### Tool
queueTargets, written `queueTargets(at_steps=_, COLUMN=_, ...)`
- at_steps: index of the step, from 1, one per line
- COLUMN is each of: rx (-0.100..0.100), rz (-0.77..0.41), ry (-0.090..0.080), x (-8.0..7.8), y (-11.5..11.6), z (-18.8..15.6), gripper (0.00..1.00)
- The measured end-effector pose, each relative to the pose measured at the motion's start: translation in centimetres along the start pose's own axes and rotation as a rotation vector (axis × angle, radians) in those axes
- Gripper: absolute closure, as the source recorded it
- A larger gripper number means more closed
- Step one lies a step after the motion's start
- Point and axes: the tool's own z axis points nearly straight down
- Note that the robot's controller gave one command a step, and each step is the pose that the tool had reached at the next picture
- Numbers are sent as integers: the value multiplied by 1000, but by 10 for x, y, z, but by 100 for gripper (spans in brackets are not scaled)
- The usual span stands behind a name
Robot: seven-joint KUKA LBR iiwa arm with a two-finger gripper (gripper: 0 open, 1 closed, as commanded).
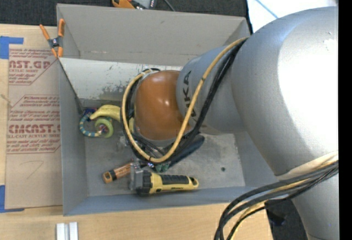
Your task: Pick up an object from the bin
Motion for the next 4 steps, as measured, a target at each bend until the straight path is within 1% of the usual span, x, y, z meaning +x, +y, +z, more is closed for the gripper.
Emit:
queueTargets(at_steps=1, rx=-9, rz=61, ry=-16, x=8, y=-14, z=0, gripper=0)
queueTargets(at_steps=2, rx=-4, rz=6, ry=-6, x=0, y=0, z=-1, gripper=100)
queueTargets(at_steps=4, rx=-5, rz=6, ry=-6, x=1, y=0, z=-3, gripper=100)
